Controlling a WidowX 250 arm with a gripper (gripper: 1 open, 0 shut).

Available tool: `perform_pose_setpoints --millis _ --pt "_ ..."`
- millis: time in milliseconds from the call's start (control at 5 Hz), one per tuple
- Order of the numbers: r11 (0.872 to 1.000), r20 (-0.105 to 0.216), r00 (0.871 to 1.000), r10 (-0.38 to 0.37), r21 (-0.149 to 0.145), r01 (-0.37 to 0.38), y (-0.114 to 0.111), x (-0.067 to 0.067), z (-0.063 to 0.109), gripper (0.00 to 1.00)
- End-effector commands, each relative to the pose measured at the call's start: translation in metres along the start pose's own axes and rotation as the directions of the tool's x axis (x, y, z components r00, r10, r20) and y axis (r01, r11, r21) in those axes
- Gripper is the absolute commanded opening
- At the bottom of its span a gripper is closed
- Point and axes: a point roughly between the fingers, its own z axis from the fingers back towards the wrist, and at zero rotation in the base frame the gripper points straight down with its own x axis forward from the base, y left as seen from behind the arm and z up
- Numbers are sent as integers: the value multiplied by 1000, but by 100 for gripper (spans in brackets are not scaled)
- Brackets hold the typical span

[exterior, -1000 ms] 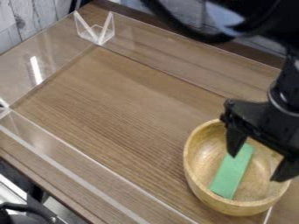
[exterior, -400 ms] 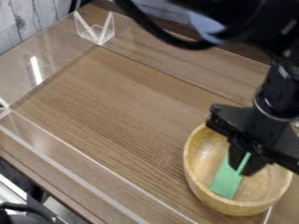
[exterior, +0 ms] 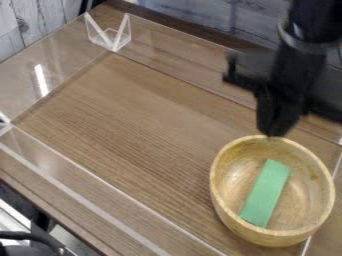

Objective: Move green object from inside the wooden bowl to the table next to it

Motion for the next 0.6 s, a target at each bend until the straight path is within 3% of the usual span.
perform_pose_setpoints --millis 0,200,400 --pt "999 36 999 -33 -24 34 -13 -2 -13 100" --pt "999 45 998 -35 -26 37 -10 -2 -23 0" --pt "996 65 994 -83 -39 86 -4 -6 -16 0"
